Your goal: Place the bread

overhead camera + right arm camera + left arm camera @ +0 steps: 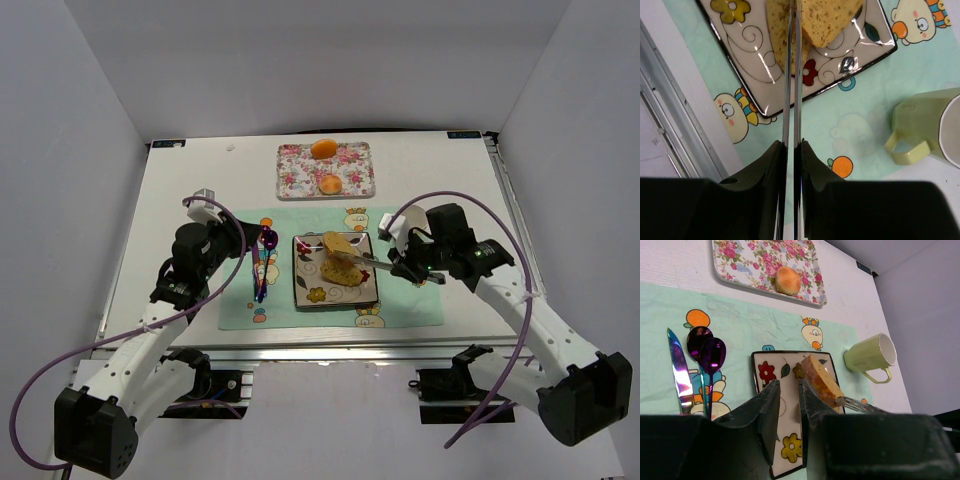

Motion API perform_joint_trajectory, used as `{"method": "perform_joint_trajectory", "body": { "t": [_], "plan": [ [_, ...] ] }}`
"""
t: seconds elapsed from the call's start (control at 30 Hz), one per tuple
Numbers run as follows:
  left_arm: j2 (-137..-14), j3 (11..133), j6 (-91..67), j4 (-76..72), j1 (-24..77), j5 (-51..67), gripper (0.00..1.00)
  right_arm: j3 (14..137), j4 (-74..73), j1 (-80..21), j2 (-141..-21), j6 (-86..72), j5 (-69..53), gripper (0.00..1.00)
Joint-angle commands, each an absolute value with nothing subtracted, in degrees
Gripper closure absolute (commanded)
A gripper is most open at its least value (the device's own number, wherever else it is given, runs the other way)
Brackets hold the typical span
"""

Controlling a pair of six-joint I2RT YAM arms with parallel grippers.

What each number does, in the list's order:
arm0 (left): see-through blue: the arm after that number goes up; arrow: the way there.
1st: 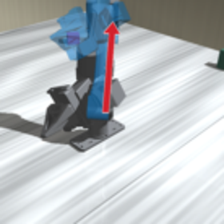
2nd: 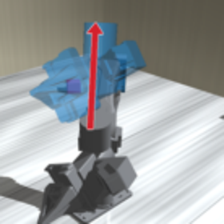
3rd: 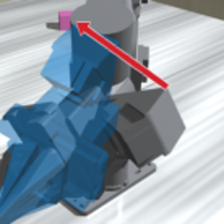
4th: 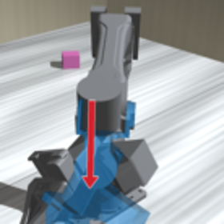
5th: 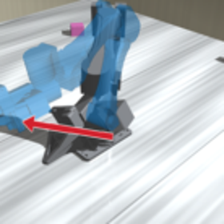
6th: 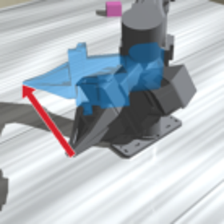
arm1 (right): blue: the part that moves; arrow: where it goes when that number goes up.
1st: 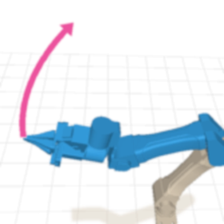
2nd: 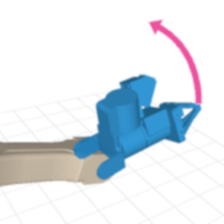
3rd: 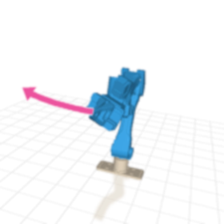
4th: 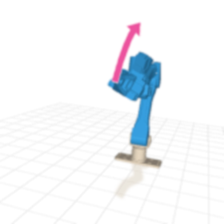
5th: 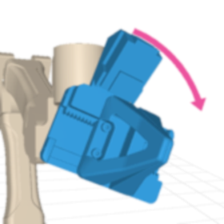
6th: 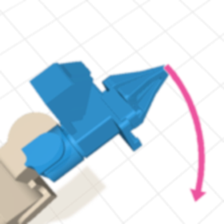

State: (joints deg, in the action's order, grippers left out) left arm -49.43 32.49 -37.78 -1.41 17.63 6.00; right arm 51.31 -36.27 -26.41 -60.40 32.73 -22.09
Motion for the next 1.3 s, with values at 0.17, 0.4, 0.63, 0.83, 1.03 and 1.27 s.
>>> {"method": "perform_joint_trajectory", "body": {
  "t": [0.17, 0.4, 0.63, 0.83, 1.03, 1.27],
  "plan": [
    [-50.1, 33.6, -37.2, -2.4, 17.5, 7.0, 0.68, 52.2, -38.5, -26.4, -59.9, 37.9, -23.7, 0.76],
    [-49.2, 32.6, -38.0, -3.1, 17.5, 6.7, 0.68, 54.2, -38.8, -26.4, -59.7, 38.3, -25.4, 0.57],
    [-49.0, 32.3, -37.8, -3.0, 17.5, 6.8, 0.68, 58.5, -38.1, -26.5, -59.8, 34.6, -27.2, 0.57],
    [-50.1, 32.5, -37.9, -4.3, 17.5, 7.0, 0.68, 64.1, -32.9, -25.9, -60.4, 25.9, -23.6, 0.89],
    [-51.0, 33.0, -37.7, -4.7, 17.5, 7.6, 0.78, 62.0, -20.2, -12.0, -63.0, 9.5, -9.7, 1.00],
    [-51.7, 32.2, -38.5, -6.8, 17.5, 8.6, 0.84, 52.3, -8.7, 8.3, -75.0, 3.5, -6.5, 1.00]
  ]
}}
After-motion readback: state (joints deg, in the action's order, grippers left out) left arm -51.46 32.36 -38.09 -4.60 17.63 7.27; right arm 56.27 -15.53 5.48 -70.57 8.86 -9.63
